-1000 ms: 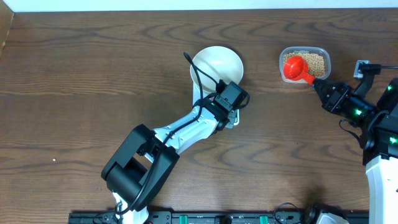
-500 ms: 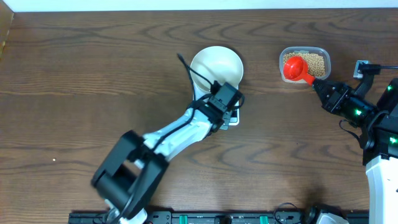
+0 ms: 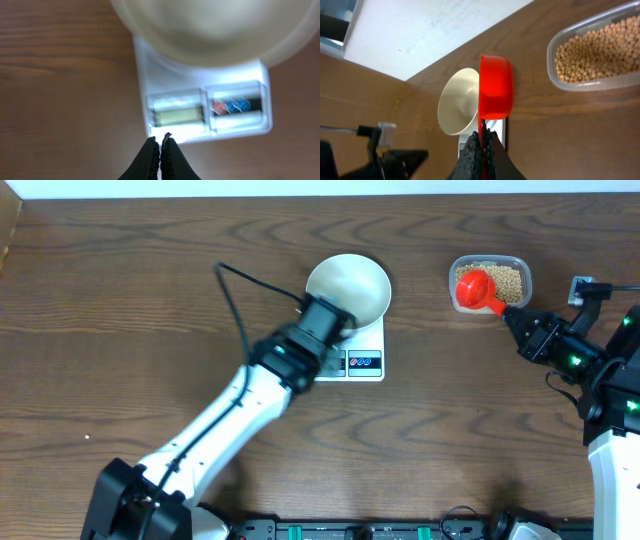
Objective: Scoop item into bowl and weigh 50g on scale
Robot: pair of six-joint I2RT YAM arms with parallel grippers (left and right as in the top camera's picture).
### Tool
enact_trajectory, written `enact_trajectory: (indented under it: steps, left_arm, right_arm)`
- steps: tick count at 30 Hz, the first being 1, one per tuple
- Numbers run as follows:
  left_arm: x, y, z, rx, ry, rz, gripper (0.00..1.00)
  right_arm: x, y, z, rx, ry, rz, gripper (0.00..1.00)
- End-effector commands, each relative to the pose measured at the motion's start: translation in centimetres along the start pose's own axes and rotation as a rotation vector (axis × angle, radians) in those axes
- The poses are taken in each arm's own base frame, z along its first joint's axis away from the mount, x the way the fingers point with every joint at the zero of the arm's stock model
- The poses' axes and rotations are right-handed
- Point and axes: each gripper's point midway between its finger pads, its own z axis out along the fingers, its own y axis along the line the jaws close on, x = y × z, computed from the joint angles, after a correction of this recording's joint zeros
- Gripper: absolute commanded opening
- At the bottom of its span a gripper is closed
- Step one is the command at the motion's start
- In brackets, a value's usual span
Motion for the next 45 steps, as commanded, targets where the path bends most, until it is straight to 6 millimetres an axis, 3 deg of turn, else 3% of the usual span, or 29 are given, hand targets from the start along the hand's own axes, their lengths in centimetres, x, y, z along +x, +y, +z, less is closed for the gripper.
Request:
enact_trajectory:
  steps: [1, 4, 8, 10, 13, 15, 19, 25, 28, 35, 45]
  left_arm:
    - [-4.1, 6.0, 0.2, -0.082, -0.106, -0.045, 0.07]
    - [-7.8, 10.8, -0.1, -0.14, -0.231, -0.082, 0.07]
    - [-10.1, 16.3, -0.7, -0.211, -0.331, -0.2, 0.07]
    - [-10.4, 18.1, -1.0, -0.232, -0.35, -0.257, 0.07]
    - [-10.1, 18.5, -0.9, -0.238, -0.338, -0.262, 0.07]
    - [-10.1, 17.0, -0.7, -0.189, -0.329, -0.239, 0.07]
    - [-10.0, 11.2, -0.2, 0.038, -0.301, -0.106, 0.07]
    - [-7.7, 6.9, 0.3, 0.094, -0.213, 0.041, 0.07]
    - [-5.6, 5.0, 0.5, 0.117, -0.136, 0.086, 0.07]
    - [-1.9, 0.5, 0.1, 0.202, -0.019, 0.184, 0.07]
    - [1.7, -5.4, -1.2, 0.349, 0.067, 0.295, 0.07]
  right_arm:
    - [-1.2, -0.2, -0.4, 0.034, -0.044, -0.044, 0.01]
    - [-1.9, -2.1, -0.5, 0.137, -0.086, -0.014, 0.01]
    - [-2.9, -4.3, -0.6, 0.241, -0.141, 0.088, 0.01]
    - [-3.4, -5.4, -0.5, 0.28, -0.174, 0.155, 0.01]
    - [-3.7, -6.1, 0.2, 0.271, -0.192, 0.279, 0.01]
    - [-3.3, -6.9, 0.7, 0.277, -0.179, 0.351, 0.01]
    - [-2.7, -7.6, 1.5, 0.278, -0.151, 0.41, 0.01]
    - [-3.0, -7.7, 1.6, 0.276, -0.161, 0.401, 0.02]
    - [-4.1, -6.9, 1.5, 0.253, -0.182, 0.376, 0.02]
    - [-9.6, -3.2, -0.3, 0.269, -0.228, 0.208, 0.01]
    - [-15.2, -1.5, -0.1, 0.316, -0.172, 0.041, 0.02]
